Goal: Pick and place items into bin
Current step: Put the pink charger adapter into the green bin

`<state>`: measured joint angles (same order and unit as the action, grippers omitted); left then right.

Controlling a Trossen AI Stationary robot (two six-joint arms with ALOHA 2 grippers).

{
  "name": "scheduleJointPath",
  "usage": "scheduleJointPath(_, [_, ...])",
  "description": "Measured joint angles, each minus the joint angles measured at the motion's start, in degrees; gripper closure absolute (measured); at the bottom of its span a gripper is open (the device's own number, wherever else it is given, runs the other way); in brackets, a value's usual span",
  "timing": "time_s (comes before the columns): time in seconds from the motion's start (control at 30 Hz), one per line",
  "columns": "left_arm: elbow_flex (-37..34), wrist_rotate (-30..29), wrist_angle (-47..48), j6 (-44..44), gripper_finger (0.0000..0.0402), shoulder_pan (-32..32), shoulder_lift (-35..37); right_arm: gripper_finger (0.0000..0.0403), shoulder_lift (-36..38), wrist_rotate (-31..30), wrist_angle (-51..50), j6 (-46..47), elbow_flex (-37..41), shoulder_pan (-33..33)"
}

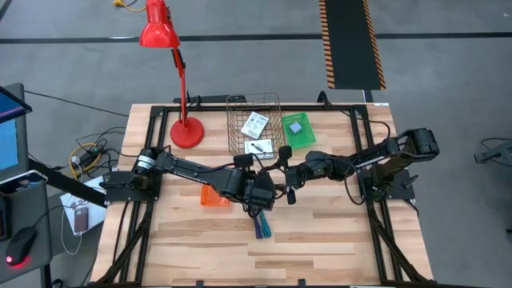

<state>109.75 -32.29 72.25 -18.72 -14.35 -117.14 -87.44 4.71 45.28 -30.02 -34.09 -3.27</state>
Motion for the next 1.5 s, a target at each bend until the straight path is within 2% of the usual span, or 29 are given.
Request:
scheduleJointPath(0.17, [0.0,0.0,-0.2,0.1,0.0397,0.1,0.0,0.0188,0.0,-0.1,-0.1,0.0,0.0,0.0])
scheduleJointPath(0.4, [0.0,-0.4,-0.9,0.6,0.0397,0.1,0.0,0.0265,0.1,-0.3,-0.5,0.0,0.0,0.1])
scheduleJointPath(0.7, [-0.1,-0.3,-1.3,1.0,0.0389,0.2,0.0,0.0265,0.2,0.2,-0.9,2.1,0.0,1.5])
scheduleJointPath(1.1, [-0.1,-0.1,-1.7,0.8,0.0311,0.1,0.0,0.0265,0.1,-0.1,-1.5,2.8,0.0,1.4])
scheduleJointPath(1.23, [-0.1,1.7,-1.8,-0.2,0.0287,0.1,0.0,0.0265,0.0,-0.4,-1.8,2.7,0.0,1.4])
scheduleJointPath(1.37, [0.0,4.9,-1.6,-1.9,0.0274,0.0,0.0,0.0265,0.0,-0.5,-2.2,2.6,0.0,1.5])
scheduleJointPath(1.5, [0.0,5.5,-0.9,-2.4,0.0271,-0.7,0.0,0.0265,0.0,-1.1,-2.9,1.9,0.0,1.5])
